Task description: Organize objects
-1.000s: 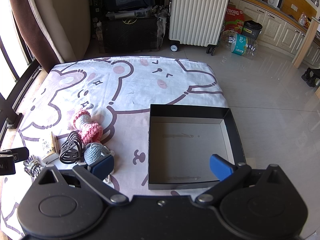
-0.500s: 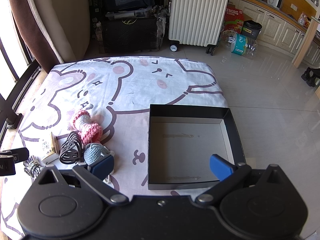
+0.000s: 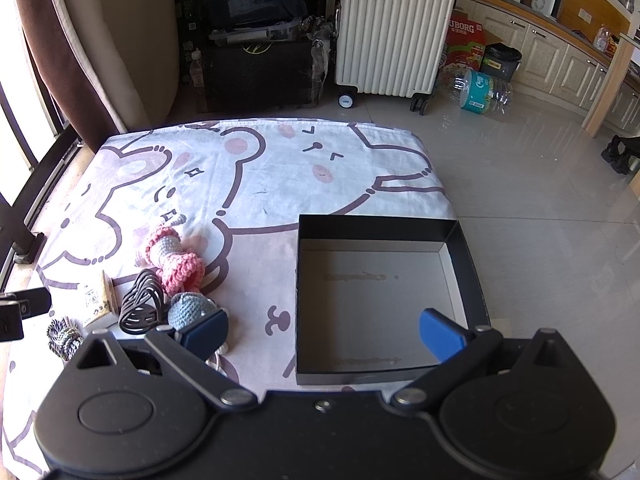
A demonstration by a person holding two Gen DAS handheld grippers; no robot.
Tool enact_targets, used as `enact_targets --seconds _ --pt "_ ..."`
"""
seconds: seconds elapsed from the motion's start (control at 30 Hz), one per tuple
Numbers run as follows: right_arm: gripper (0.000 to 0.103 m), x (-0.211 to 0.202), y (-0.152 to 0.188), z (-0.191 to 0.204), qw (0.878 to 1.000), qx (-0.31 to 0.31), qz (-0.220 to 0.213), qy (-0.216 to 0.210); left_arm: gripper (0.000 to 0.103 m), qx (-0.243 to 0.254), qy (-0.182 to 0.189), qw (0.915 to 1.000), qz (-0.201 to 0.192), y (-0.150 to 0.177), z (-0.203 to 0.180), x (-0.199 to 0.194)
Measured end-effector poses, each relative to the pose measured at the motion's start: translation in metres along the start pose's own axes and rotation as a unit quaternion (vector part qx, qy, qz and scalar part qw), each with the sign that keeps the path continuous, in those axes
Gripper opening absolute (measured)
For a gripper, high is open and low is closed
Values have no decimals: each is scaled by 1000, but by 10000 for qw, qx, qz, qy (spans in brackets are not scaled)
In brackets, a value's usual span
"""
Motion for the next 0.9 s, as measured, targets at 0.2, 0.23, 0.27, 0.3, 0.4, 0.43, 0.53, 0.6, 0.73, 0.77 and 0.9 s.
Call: enact_targets --seconds 0.2,0.23,0.27,0.3,0.4,0.43,0.53,0.6,0.73,0.77,0.9 --pt "103 8 0 7 9999 -64 -45 -116 103 -170 16 9998 -94 -3 14 2" --pt "103 9 0 8 9999 -71 -49 -141 103 -221 -1 9997 -92 -3 18 3" --pt "103 10 -1 10 9998 -78 -49 -167 103 -261 -25 9996 -82 -3 22 4" --pt "103 12 -1 12 9998 -84 -48 -194 103 -304 -60 9995 -72 -3 26 6" --pt "103 15 -2 17 9995 -104 -56 -287 103 -401 -159 9990 -62 -3 39 10" --pt "103 16 -2 19 9994 -110 -59 -318 103 -440 -185 9988 -61 -3 43 11" --pt "103 19 -4 26 9991 -133 -82 -403 103 -569 -241 9981 -58 -2 56 15" --pt "103 20 -5 32 9987 -169 -118 -469 103 -637 -277 9976 -54 -1 64 17" --pt "103 23 -7 46 9974 -327 -195 -608 103 -710 -352 9968 -27 1 77 23" --pt "103 23 -7 51 9970 -382 -214 -637 103 -733 -355 9967 -15 2 81 25" --pt "103 28 -6 66 9949 -603 -266 -760 103 -811 -378 9960 55 5 90 32"
Point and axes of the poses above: each gripper's, at about its wrist camera, not at the fingertips, and x roughly the way its jaws point, z to its left, y to its underside, the point moved 5 cm from there along x, roughly the way its jaws point, and after that the axes turned 1 degree about -x, right-handed, at the moved point
